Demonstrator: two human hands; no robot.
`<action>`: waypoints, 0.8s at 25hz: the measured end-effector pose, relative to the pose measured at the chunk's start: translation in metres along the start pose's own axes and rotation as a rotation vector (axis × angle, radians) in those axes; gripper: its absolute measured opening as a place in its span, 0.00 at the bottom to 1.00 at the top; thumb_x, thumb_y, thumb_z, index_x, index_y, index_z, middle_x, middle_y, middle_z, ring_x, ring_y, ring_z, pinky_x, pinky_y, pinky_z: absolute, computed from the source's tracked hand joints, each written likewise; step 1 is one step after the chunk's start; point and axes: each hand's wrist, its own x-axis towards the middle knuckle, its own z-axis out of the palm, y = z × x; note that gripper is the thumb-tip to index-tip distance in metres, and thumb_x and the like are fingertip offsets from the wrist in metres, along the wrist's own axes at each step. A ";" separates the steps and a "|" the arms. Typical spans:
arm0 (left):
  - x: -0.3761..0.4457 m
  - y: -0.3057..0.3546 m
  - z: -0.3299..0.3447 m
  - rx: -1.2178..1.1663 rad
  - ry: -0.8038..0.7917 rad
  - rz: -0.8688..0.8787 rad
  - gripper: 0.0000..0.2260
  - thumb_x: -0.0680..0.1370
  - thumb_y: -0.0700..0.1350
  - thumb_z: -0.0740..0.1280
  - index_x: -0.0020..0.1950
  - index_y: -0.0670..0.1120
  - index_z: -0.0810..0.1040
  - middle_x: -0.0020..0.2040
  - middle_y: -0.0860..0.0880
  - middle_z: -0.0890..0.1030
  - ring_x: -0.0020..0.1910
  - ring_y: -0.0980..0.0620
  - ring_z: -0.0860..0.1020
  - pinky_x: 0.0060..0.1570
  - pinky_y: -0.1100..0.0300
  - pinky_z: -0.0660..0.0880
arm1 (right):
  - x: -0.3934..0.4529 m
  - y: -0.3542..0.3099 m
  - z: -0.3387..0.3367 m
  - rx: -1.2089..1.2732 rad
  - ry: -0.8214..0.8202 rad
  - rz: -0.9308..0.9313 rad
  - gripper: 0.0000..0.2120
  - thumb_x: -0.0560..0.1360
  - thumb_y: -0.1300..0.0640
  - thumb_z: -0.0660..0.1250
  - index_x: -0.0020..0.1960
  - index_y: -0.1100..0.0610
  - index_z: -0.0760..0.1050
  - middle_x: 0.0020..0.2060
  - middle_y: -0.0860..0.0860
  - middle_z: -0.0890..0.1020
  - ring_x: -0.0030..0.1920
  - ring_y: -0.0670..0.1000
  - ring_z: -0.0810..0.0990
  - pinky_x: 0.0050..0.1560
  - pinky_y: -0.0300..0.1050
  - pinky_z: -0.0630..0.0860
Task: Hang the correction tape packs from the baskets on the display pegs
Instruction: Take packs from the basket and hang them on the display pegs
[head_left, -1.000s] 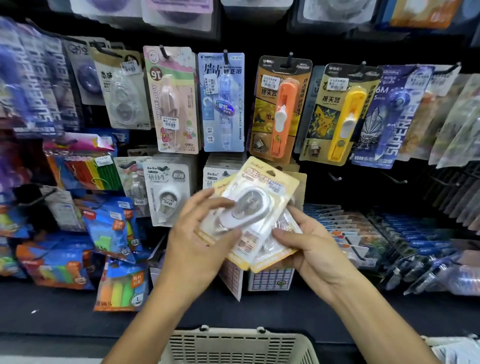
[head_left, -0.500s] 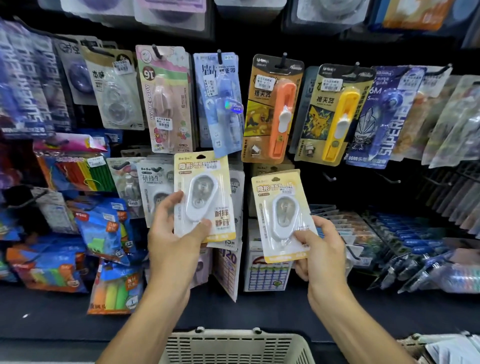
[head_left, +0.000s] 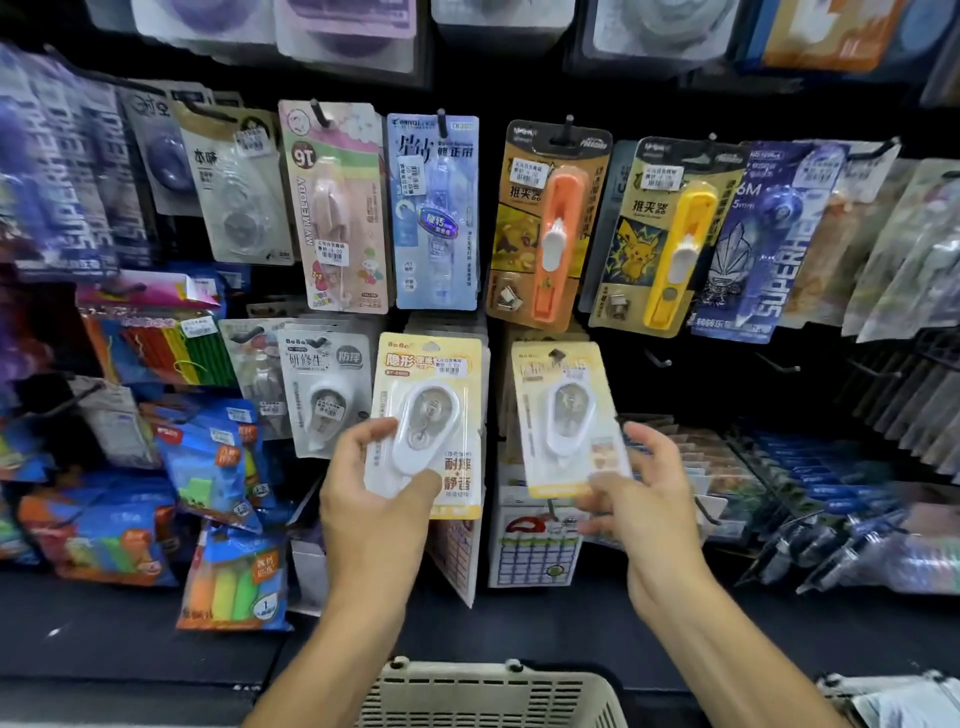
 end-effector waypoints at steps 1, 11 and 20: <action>0.002 -0.002 0.000 -0.013 -0.004 0.008 0.21 0.65 0.46 0.71 0.53 0.65 0.77 0.54 0.71 0.78 0.58 0.46 0.80 0.54 0.37 0.80 | -0.001 0.002 0.000 -0.066 -0.026 0.033 0.26 0.78 0.69 0.65 0.65 0.41 0.70 0.60 0.42 0.75 0.41 0.48 0.83 0.37 0.50 0.83; 0.000 -0.015 0.015 0.023 -0.467 0.036 0.22 0.63 0.49 0.75 0.53 0.68 0.78 0.50 0.58 0.84 0.47 0.57 0.82 0.46 0.64 0.77 | 0.003 0.003 0.019 0.001 -0.075 -0.198 0.21 0.77 0.68 0.69 0.57 0.42 0.73 0.45 0.48 0.87 0.41 0.47 0.84 0.37 0.44 0.81; 0.021 -0.016 0.002 0.001 -0.206 -0.057 0.15 0.75 0.33 0.72 0.50 0.55 0.81 0.52 0.51 0.84 0.40 0.61 0.81 0.49 0.61 0.77 | 0.025 0.003 -0.004 -0.334 0.056 -0.366 0.16 0.79 0.60 0.65 0.56 0.39 0.79 0.54 0.37 0.83 0.44 0.41 0.79 0.41 0.36 0.75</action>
